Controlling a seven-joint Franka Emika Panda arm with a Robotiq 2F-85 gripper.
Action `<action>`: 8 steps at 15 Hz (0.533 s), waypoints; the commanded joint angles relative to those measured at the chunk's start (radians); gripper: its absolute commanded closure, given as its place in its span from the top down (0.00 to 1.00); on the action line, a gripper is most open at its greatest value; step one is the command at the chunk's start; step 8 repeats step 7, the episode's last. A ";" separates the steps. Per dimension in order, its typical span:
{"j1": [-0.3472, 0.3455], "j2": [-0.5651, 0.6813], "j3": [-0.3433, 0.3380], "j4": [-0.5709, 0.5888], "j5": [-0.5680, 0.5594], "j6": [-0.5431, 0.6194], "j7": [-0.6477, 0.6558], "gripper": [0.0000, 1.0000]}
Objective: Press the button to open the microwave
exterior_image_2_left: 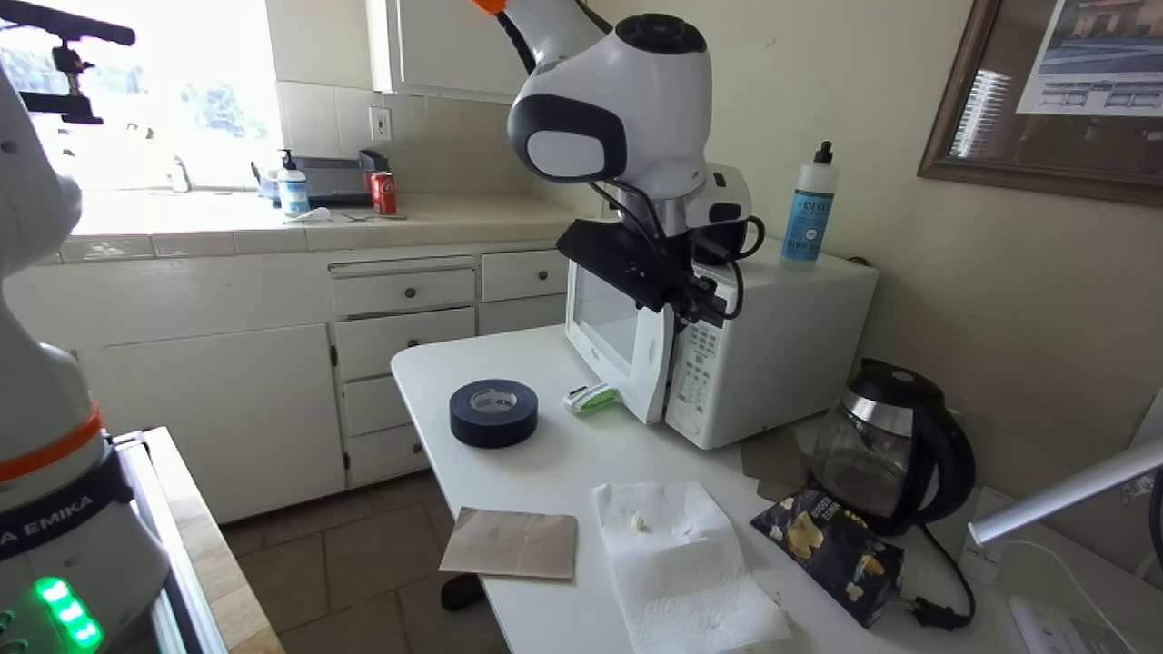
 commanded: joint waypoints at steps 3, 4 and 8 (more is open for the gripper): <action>0.097 -0.066 -0.100 -0.008 0.154 -0.105 -0.095 0.91; 0.112 -0.086 -0.121 -0.010 0.178 -0.145 -0.108 0.98; 0.130 -0.109 -0.142 -0.016 0.193 -0.167 -0.112 1.00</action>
